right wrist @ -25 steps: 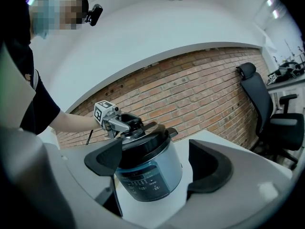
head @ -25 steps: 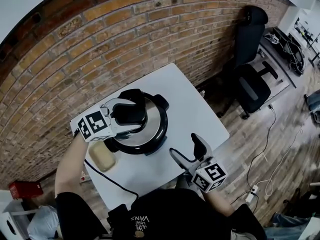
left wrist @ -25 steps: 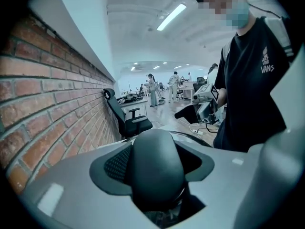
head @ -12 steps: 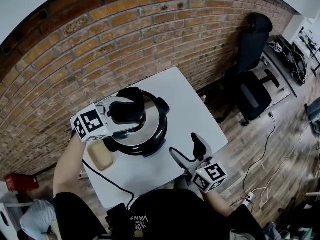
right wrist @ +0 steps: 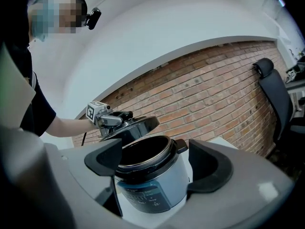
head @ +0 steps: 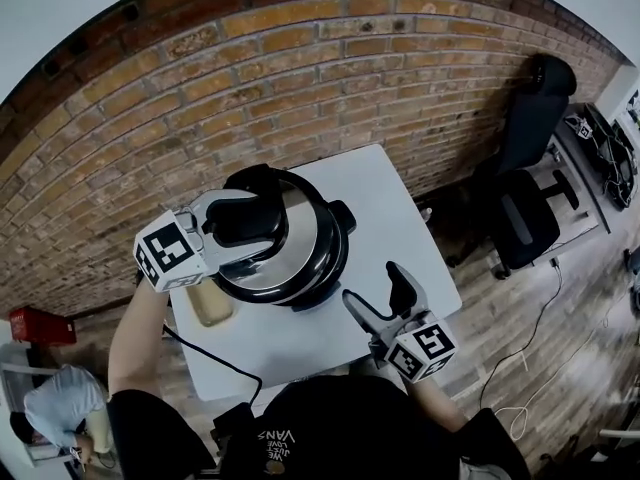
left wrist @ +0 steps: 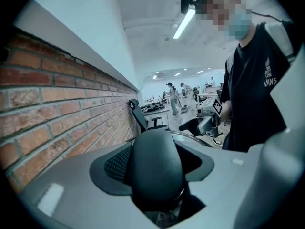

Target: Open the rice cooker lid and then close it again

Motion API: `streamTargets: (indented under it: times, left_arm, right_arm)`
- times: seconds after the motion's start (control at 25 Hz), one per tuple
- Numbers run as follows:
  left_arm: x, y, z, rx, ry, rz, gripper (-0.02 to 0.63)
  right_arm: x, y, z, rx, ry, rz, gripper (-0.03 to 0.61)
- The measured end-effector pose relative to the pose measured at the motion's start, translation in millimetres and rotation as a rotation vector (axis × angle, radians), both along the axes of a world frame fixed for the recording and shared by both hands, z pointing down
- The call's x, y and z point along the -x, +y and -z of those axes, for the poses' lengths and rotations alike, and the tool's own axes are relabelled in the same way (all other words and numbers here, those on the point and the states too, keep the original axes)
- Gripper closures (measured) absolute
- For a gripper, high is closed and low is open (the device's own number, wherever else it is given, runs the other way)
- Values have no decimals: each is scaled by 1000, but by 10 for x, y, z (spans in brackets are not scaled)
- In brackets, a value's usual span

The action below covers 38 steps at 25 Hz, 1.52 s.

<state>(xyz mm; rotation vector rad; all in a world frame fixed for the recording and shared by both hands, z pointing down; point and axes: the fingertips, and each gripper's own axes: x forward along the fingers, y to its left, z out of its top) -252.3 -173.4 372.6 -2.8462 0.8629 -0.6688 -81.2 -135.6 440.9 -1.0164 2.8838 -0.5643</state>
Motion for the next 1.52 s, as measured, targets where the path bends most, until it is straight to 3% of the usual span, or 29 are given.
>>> streamTargets:
  times: [0.4,0.64,0.84,1.16,1.52]
  left_arm:
    - [714,452,342,-86,179,416,336]
    - [1212,976,317,-114,359,699,336]
    - [1435,1432,214,-161,433,886,336]
    - [1556,2026,-85,-184,542,1107,336]
    - [1541,2387,-345,-190,614,1229,336]
  right_arm:
    - [192,-212,158,-37,-9,166,150]
    - [416,-299,184,-49,-8,266,150]
    - [534,-356,169,-53,-7,320,150]
    - [592,-362,80,-36,2,370,150]
    - [583,-366,71,-31,3,370,150]
